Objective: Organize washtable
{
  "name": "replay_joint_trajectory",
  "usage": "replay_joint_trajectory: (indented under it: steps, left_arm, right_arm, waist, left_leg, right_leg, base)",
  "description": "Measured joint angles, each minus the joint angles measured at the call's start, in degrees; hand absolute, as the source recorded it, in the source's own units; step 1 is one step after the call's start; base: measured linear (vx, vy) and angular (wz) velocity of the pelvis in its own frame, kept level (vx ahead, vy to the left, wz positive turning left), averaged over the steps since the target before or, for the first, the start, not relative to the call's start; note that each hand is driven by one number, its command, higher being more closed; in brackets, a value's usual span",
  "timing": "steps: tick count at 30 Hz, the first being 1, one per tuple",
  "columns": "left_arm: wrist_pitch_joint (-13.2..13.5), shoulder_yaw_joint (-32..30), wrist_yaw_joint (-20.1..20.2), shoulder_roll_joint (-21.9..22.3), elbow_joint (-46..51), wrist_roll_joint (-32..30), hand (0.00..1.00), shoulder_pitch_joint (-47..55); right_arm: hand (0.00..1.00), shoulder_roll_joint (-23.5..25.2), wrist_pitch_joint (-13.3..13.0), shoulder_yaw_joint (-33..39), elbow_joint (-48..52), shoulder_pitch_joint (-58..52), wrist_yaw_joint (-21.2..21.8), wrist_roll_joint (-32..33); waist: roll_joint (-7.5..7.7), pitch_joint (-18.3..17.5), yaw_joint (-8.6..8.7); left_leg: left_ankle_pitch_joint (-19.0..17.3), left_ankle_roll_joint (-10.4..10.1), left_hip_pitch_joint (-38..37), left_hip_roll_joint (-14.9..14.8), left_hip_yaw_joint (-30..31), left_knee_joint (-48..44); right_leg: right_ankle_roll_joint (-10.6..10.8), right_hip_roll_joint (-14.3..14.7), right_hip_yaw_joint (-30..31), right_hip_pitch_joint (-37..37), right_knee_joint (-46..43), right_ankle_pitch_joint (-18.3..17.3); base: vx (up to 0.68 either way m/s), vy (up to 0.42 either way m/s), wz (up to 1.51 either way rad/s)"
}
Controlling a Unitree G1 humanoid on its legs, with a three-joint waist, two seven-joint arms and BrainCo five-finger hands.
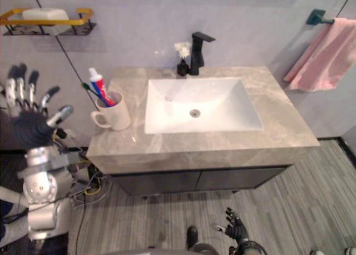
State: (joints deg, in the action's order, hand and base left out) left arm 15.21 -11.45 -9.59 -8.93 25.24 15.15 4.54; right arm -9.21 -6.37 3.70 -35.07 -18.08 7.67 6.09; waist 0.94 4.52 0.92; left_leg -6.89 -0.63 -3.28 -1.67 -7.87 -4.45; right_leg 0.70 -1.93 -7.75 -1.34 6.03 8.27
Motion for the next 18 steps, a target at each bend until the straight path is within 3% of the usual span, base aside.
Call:
replay_joint_trajectory:
  steps: [8,18]
  left_arm:
    - [-1.5,8.0,4.8,2.1,-2.6,2.7,1.0,6.1]
    - [-3.8,16.0,7.4,3.0,-11.4,3.3,1.0,7.9]
  right_arm:
    - [0.0,0.0,0.0,-0.2,-0.3,-0.2,-0.1,0.0]
    - [0.0,0.1,0.0,-1.6,-1.4,-0.2,-0.3,0.0]
  waist:
    - [-0.03,-0.1,-0.26]
    - [0.13,0.0,-0.1]
  left_leg:
    - [0.0,-0.1,0.5,0.1,1.4,0.0]
    - [0.0,-0.1,-1.0,0.0,1.3,0.5]
  right_leg:
    - [0.6,-0.3,-1.3,0.2,0.0,-0.5]
    - [0.7,-0.1,-1.1,1.2,0.0,-0.6]
  base:
    - [-0.02,0.01,0.08]
    - [0.0,0.0,0.0]
